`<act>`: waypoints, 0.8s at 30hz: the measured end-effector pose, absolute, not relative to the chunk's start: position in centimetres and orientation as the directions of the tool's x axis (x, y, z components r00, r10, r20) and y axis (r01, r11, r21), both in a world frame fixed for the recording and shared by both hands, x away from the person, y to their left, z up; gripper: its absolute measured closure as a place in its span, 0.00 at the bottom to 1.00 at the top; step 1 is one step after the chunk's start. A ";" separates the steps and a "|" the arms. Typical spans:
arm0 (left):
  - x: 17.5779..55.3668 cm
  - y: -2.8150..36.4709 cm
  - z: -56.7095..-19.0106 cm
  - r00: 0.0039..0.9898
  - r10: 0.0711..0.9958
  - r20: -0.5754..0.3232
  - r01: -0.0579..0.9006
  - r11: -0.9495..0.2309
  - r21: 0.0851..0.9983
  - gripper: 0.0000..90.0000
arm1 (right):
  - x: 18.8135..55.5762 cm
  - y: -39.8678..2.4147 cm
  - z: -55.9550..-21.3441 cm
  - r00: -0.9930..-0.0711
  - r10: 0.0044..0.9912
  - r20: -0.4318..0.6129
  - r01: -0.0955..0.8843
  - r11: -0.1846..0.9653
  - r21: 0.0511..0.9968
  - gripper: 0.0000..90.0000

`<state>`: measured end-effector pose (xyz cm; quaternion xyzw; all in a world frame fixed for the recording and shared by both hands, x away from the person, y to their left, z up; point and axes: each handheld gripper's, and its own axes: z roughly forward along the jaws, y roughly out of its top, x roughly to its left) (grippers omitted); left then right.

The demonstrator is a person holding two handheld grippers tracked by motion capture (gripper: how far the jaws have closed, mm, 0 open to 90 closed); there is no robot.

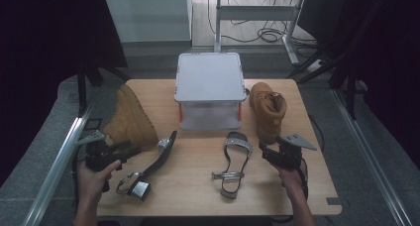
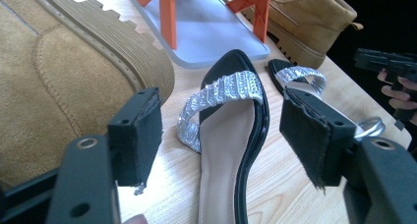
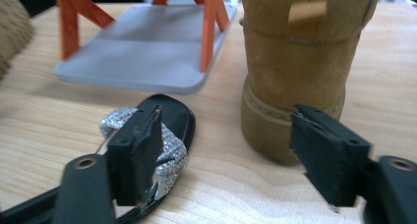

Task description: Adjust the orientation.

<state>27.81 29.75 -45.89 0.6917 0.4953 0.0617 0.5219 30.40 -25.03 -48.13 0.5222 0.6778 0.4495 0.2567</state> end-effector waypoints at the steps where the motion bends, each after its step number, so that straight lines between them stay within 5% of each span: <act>1: 27.8 29.8 -45.9 0.502 0.750 -0.432 0.621 0.035 0.783 0.33 | 30.4 -25.0 -48.1 -0.323 0.939 0.122 0.477 0.051 0.877 0.36; 8: 27.6 28.6 -45.4 0.515 0.771 -0.373 0.598 -0.012 0.801 0.32 | 30.4 -26.6 -48.8 -0.369 0.917 0.154 0.463 0.038 0.886 0.51; 13: 27.3 28.1 -45.2 0.531 0.778 -0.337 0.575 -0.038 0.817 0.55 | 30.2 -26.5 -49.2 -0.391 0.914 0.111 0.479 0.099 0.872 0.57; 17: 27.0 27.5 -45.1 0.574 0.751 -0.326 0.582 -0.095 0.807 0.88 | 29.7 -26.1 -48.7 -0.399 0.912 0.093 0.462 0.113 0.880 0.57; 24: 26.9 27.0 -45.0 0.586 0.756 -0.291 0.585 -0.147 0.798 1.00 | 29.7 -25.6 -48.8 -0.383 0.920 0.085 0.474 0.117 0.873 0.54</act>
